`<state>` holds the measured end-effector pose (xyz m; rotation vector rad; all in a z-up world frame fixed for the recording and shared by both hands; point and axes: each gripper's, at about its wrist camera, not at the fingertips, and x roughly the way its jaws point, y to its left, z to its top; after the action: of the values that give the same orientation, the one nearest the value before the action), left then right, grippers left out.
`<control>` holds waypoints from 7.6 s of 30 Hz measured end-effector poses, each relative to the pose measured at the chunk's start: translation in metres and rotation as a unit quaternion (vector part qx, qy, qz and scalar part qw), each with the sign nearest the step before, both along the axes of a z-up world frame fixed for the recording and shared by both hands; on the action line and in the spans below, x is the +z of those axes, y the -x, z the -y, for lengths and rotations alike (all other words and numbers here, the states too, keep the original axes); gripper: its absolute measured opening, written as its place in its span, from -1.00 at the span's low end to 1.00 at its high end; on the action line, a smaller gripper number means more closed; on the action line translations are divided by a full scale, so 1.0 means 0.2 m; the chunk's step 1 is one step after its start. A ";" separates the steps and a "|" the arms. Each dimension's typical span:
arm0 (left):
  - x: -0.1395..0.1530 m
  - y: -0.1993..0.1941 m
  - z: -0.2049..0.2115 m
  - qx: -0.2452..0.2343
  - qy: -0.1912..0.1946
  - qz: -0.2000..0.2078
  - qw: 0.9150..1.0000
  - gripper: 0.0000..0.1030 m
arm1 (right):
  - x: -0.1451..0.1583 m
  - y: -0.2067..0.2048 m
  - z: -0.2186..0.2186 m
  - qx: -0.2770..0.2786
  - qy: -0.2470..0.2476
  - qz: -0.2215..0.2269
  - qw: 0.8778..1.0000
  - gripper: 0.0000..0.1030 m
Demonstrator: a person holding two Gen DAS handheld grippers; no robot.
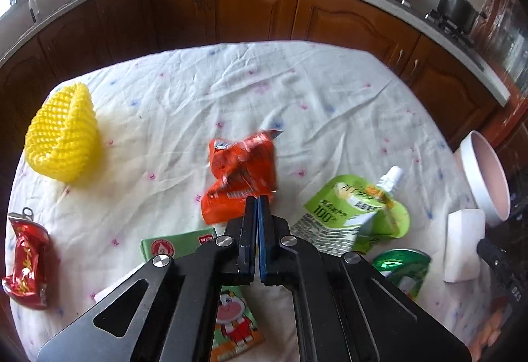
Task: Collect trash
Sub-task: 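Grasp the orange wrapper with the left tool while the right tool grasps the white sponge, then carry the orange wrapper and white sponge toward the pink bucket, then open both tools over the pink bucket to drop the wrapper and sponge, then move both open tools back over the green carton and pouch, then grasp the green juice carton with the left tool while the right tool grasps the green pouch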
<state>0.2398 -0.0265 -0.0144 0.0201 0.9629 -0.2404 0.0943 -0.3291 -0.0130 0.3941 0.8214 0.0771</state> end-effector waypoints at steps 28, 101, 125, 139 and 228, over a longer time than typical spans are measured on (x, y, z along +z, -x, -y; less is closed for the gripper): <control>0.09 -0.07 0.10 0.011 -0.032 0.033 0.999 0.20 | 0.23 0.13 0.08 0.001 -0.017 0.068 0.998 -0.76; 0.21 0.24 1.80 -0.263 0.064 0.010 0.962 -0.82 | 0.21 0.15 1.05 -0.154 0.023 0.045 0.987 -0.76; 0.16 0.27 1.54 -0.227 0.095 -0.022 0.969 -0.16 | 0.20 0.21 1.05 -0.164 -0.008 0.049 0.985 0.42; 0.20 0.39 1.00 -0.151 0.136 0.000 0.979 -0.16 | 0.26 0.27 0.71 -0.119 -0.024 0.085 0.989 0.56; 0.14 0.27 -0.26 0.043 0.076 0.027 0.996 -0.79 | 0.15 -0.39 -0.32 0.071 -0.036 0.073 0.994 -0.99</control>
<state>0.1852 0.0258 0.0135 -0.1535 0.8872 -0.2311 0.1714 -0.2659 0.0166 0.3925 0.7023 0.2645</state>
